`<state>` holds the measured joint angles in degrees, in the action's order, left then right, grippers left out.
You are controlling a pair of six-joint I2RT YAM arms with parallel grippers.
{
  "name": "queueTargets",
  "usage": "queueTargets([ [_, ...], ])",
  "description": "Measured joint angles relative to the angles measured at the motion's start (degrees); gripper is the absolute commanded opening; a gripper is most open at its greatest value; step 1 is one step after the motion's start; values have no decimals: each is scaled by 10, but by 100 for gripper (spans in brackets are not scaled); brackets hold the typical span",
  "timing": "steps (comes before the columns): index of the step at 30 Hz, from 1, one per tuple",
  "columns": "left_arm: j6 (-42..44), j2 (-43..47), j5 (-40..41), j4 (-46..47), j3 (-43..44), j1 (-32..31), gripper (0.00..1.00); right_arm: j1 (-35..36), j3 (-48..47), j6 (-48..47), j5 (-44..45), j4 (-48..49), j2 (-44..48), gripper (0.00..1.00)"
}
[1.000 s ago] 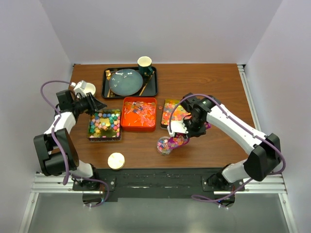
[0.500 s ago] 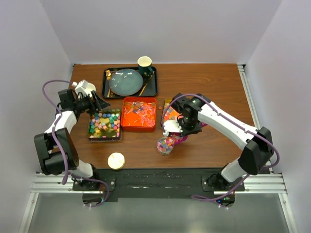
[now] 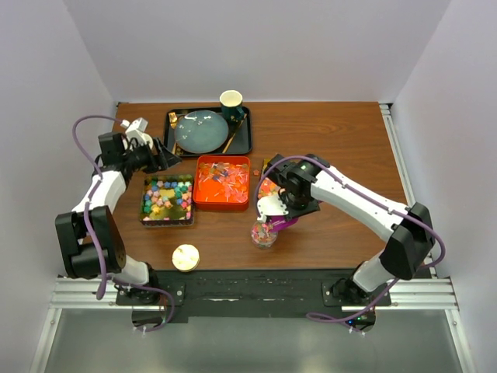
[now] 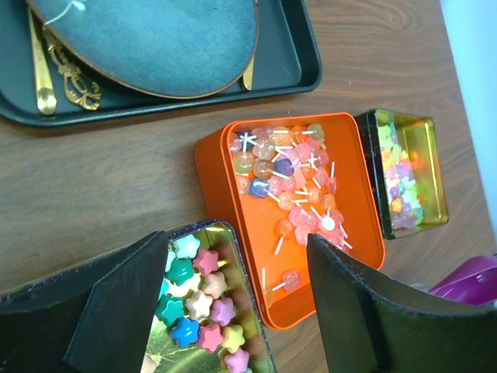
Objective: Pack the candies
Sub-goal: Place the fake candies in the packing bottle, then place the spatula at the center of the board.
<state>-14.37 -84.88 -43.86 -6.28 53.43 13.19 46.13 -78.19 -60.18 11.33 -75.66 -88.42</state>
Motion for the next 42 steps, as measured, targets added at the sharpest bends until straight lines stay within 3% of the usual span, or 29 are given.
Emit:
queueTargets([
  [10, 57, 6, 7, -25, 3, -64, 85, -17, 5, 12, 32, -1, 86, 0],
  [13, 75, 11, 14, -35, 4, -78, 85, -92, 34, 12, 15, -2, 125, 0],
  [17, 135, 17, 30, -93, 20, -83, 85, -267, 69, 30, -47, 16, 149, 0],
  [22, 279, 65, 24, -175, 34, -83, 87, -437, 93, 135, -129, 124, 137, 0],
  [25, 383, 100, 4, -254, 46, -84, 89, -505, 116, 216, -158, 220, 115, 0],
  [28, 520, 107, -10, -361, 75, -84, 97, -555, 148, 291, -166, 313, 75, 0],
  [34, 755, 103, 9, -544, 68, -94, 100, -586, 159, 390, -164, 401, -57, 18],
  [35, 784, 102, 16, -561, 56, -102, 100, -588, 159, 403, -165, 406, -73, 29],
  [39, 876, 121, 50, -600, -23, -163, 100, -589, 157, 430, -166, 426, -84, 49],
  [40, 892, 133, 60, -606, -44, -181, 100, -589, 154, 434, -166, 428, -85, 67],
  [42, 917, 157, 76, -614, -77, -217, 100, -589, 148, 447, -165, 429, -85, 72],
])
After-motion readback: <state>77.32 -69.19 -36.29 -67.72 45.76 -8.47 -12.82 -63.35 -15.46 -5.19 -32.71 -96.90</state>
